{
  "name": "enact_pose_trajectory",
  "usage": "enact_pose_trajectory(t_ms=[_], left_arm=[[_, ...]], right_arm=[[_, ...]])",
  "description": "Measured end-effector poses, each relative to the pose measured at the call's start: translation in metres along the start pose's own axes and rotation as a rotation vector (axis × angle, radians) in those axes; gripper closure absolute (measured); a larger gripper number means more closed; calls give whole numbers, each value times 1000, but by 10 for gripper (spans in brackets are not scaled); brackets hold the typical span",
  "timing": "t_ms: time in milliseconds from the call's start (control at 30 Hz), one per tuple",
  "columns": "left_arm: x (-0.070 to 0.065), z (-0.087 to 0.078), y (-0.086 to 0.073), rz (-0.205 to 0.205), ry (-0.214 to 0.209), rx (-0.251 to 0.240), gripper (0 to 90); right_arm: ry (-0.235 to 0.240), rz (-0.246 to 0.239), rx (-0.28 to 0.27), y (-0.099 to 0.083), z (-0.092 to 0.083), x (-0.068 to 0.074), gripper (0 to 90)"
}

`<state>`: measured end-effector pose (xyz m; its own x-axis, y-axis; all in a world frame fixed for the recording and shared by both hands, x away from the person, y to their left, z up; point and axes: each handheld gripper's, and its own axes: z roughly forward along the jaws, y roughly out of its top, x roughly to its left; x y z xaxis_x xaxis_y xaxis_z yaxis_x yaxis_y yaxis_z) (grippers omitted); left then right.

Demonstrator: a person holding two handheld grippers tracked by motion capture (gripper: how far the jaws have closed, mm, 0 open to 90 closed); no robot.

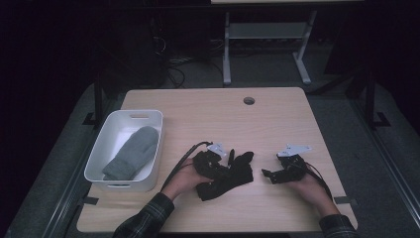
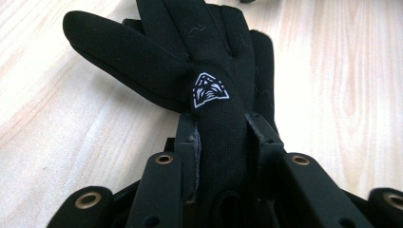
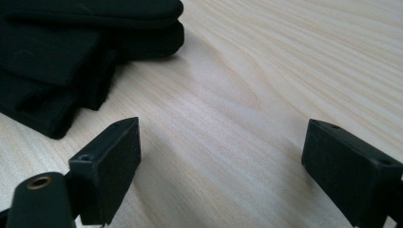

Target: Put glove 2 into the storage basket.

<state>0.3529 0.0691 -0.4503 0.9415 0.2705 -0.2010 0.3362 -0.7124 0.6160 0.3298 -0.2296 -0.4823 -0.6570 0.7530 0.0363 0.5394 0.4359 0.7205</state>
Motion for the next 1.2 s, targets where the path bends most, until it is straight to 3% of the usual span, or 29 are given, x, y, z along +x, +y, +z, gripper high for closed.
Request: enact_pose_trajectory(t_ms=[167,333,567,700,1200], left_arm=[[-5,-13,8,-12,-1,-4,694],[-10,-37,17,-22,8,-26,692],[-7,-69,27,-27,70,-24,690],[-1,-88,28,-70,114,-26,690],[21,-160,10,-141,255,-72,689]], right_arm=[[-1,1,0,0,0,0,127],[-2,1,-1,0,0,0,126],[-1,2,-1,0,0,0,126],[-1,1,-2,0,0,0,127],[-1,1,-2,0,0,0,127]])
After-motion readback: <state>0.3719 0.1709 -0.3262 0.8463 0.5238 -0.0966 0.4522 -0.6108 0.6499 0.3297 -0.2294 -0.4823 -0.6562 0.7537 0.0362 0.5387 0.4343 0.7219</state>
